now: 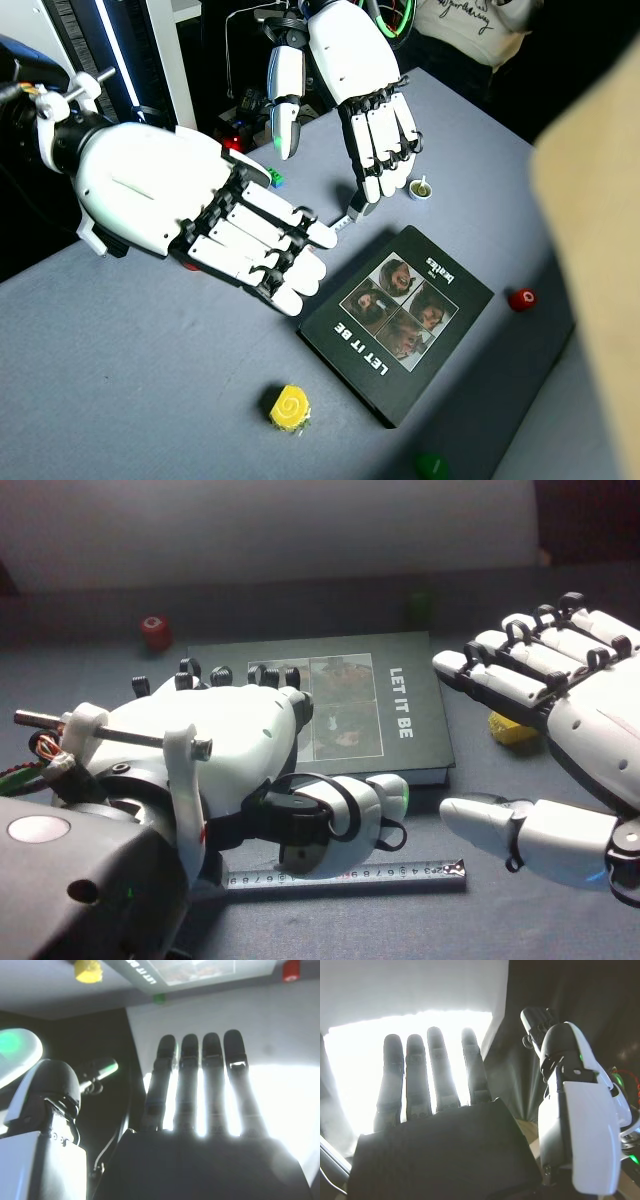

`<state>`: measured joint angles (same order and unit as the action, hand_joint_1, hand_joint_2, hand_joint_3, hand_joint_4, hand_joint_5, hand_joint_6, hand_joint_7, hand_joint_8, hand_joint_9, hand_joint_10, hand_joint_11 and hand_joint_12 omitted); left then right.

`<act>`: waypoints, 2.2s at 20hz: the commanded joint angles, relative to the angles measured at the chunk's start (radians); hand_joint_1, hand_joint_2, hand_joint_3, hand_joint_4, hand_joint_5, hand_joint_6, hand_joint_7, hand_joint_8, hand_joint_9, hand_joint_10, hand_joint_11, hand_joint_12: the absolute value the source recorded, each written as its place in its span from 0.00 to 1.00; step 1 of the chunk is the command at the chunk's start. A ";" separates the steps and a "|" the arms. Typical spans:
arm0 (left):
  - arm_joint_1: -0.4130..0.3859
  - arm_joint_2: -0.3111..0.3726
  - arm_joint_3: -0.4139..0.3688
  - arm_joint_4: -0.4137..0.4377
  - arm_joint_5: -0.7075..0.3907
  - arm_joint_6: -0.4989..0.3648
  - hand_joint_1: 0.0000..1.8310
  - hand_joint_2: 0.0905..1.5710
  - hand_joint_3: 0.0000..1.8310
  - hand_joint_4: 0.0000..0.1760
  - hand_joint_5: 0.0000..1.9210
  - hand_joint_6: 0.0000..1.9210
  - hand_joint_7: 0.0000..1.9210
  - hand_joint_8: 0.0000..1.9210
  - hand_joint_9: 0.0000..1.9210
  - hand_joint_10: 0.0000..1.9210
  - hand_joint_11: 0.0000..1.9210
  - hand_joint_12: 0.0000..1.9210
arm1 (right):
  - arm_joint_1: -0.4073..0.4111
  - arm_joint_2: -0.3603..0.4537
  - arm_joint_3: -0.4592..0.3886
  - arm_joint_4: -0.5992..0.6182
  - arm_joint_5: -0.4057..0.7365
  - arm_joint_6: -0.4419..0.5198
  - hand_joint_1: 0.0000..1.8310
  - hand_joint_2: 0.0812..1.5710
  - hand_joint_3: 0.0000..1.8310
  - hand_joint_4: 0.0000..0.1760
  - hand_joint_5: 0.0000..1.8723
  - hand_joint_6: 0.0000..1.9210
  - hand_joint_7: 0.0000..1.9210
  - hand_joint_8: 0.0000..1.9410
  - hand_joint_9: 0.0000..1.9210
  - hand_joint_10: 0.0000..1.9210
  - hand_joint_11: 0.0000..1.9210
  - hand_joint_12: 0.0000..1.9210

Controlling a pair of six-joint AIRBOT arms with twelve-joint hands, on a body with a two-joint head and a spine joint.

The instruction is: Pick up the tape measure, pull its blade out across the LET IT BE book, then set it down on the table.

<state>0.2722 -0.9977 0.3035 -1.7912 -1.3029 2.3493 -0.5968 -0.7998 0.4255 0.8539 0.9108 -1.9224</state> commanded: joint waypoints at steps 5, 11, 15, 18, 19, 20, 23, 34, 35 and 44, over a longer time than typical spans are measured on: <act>-0.009 0.004 0.009 0.069 -0.009 -0.037 0.12 0.65 0.00 0.00 0.12 0.00 0.11 0.00 0.11 0.00 0.00 0.34 | -0.006 0.011 0.029 -0.067 0.031 0.032 0.04 0.71 0.00 0.61 0.08 0.00 0.08 0.00 0.06 0.00 0.00 0.26; -0.005 0.020 0.006 0.172 -0.174 -0.122 0.55 0.57 0.00 0.00 0.13 0.00 0.11 0.00 0.10 0.00 0.00 0.35 | 0.016 0.059 0.050 -0.101 -0.082 0.131 0.07 0.70 0.00 0.55 0.09 0.00 0.08 0.00 0.06 0.00 0.00 0.27; 0.003 0.058 0.015 0.234 -0.185 -0.143 0.60 0.57 0.00 0.00 0.13 0.00 0.12 0.00 0.11 0.00 0.00 0.35 | 0.017 0.065 0.059 -0.121 -0.086 0.156 0.07 0.70 0.00 0.55 0.09 0.00 0.09 0.00 0.06 0.00 0.00 0.30; 0.033 0.106 0.026 0.290 -0.192 -0.179 0.61 0.58 0.00 0.00 0.12 0.00 0.12 0.00 0.12 0.00 0.01 0.36 | 0.010 0.057 0.061 -0.126 -0.087 0.167 0.08 0.69 0.00 0.55 0.09 0.00 0.09 0.00 0.06 0.00 0.00 0.30; 0.043 0.126 0.036 0.294 -0.190 -0.190 0.61 0.59 0.00 0.00 0.11 0.00 0.12 0.00 0.12 0.00 0.01 0.36 | 0.011 0.057 0.061 -0.126 -0.094 0.176 0.09 0.69 0.00 0.53 0.09 0.00 0.09 0.00 0.06 0.00 0.00 0.31; 0.052 0.140 0.044 0.298 -0.176 -0.209 0.60 0.60 0.01 0.00 0.11 0.00 0.12 0.00 0.12 0.00 0.01 0.36 | 0.015 0.055 0.061 -0.128 -0.098 0.188 0.09 0.69 0.00 0.51 0.09 0.00 0.10 0.00 0.06 0.00 0.00 0.31; 0.106 0.180 0.077 0.331 -0.095 -0.327 0.60 0.62 0.01 0.00 0.12 0.00 0.12 0.00 0.12 0.00 0.02 0.36 | 0.026 0.053 0.063 -0.151 -0.107 0.232 0.09 0.69 0.00 0.50 0.09 0.00 0.09 0.00 0.06 0.00 0.00 0.31; 0.389 0.273 0.023 0.633 0.153 -0.824 0.61 0.66 0.00 0.00 0.23 0.00 0.23 0.00 0.21 0.00 0.09 0.35 | 0.114 0.042 0.187 -0.301 -0.435 0.582 0.06 0.72 0.01 0.49 0.08 0.00 0.09 0.00 0.07 0.00 0.00 0.36; 0.416 0.273 0.016 0.666 0.153 -0.854 0.62 0.66 0.00 0.00 0.24 0.00 0.25 0.00 0.21 0.00 0.10 0.34 | 0.115 0.042 0.192 -0.301 -0.452 0.606 0.05 0.72 0.01 0.49 0.07 0.00 0.08 0.00 0.07 0.00 0.00 0.36; 0.694 0.235 0.068 0.932 0.056 -1.256 0.61 0.66 0.00 0.00 0.25 0.00 0.26 0.00 0.23 0.00 0.12 0.33 | 0.138 0.047 0.225 -0.486 -0.516 0.905 0.07 0.71 0.00 0.49 0.10 0.00 0.09 0.00 0.07 0.00 0.00 0.34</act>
<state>0.9874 -0.7589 0.3752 -0.9100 -1.1603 1.0927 -0.4706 -0.7578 0.6506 0.3759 0.3016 -1.0222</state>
